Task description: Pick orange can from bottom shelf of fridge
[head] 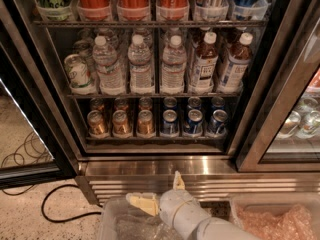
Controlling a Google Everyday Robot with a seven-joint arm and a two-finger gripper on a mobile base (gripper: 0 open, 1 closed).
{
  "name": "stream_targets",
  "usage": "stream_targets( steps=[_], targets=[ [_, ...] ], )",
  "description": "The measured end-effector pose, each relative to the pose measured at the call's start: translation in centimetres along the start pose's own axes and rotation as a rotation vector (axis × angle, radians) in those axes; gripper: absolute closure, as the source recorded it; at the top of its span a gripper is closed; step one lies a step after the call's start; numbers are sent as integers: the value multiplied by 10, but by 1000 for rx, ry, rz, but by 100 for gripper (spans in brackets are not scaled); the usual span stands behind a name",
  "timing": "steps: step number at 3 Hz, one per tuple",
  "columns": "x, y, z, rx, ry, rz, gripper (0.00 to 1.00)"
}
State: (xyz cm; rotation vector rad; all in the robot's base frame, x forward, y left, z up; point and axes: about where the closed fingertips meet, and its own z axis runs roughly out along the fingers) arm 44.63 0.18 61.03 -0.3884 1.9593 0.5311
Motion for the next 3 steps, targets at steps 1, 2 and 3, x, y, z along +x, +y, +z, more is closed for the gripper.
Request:
stream_targets(
  steps=[1, 2, 3],
  targets=[
    [-8, -16, 28, 41, -21, -15, 0],
    [-1, -34, 49, 78, 55, 4, 0],
    [-1, -31, 48, 72, 48, 6, 0]
  ],
)
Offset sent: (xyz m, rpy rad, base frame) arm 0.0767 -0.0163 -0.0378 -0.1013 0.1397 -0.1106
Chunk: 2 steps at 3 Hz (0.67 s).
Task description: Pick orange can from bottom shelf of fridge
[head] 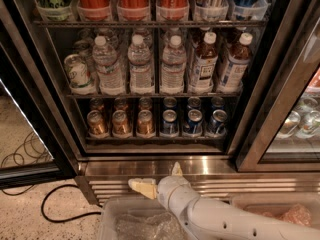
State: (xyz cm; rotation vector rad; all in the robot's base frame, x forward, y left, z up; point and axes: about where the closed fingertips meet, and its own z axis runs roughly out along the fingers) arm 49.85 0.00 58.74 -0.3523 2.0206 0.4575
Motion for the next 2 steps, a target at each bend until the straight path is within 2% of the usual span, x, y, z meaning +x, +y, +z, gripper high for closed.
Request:
stream_targets(
  steps=[1, 2],
  targets=[
    [-1, -2, 10, 3, -16, 9, 0],
    [-11, 2, 35, 9, -78, 12, 0]
  ],
)
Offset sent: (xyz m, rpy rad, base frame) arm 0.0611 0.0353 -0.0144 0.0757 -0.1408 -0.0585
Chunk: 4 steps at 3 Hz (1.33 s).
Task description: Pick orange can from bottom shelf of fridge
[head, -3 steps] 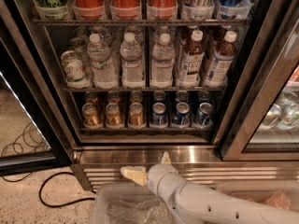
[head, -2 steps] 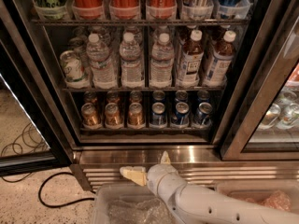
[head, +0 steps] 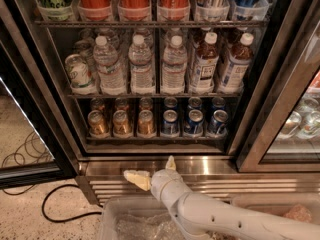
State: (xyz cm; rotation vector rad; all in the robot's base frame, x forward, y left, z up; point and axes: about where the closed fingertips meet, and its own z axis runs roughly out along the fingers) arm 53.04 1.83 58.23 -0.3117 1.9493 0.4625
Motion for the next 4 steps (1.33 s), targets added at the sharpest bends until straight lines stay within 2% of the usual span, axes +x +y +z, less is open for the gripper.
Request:
stream_targets(
  steps=[1, 3, 4],
  targets=[
    [-11, -5, 20, 26, -69, -40, 0],
    [-26, -18, 46, 158, -175, -129, 0],
    [-34, -23, 56, 221, -228, -153, 0]
  ],
)
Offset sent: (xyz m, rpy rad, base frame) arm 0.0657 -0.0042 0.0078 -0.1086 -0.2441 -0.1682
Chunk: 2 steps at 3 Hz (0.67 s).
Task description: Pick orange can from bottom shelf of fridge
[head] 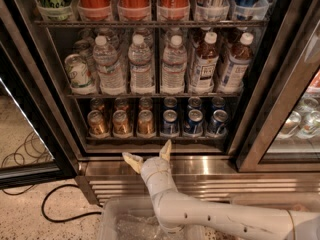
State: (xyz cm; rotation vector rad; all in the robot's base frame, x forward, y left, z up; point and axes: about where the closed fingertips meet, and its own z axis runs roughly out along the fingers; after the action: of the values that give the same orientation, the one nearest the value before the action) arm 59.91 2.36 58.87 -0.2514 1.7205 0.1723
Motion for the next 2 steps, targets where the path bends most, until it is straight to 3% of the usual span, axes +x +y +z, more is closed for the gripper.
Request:
stream_targets(
  steps=[1, 2],
  targets=[
    [-7, -1, 8, 37, -43, -8, 0],
    [-7, -1, 8, 37, -44, -8, 0]
  ],
)
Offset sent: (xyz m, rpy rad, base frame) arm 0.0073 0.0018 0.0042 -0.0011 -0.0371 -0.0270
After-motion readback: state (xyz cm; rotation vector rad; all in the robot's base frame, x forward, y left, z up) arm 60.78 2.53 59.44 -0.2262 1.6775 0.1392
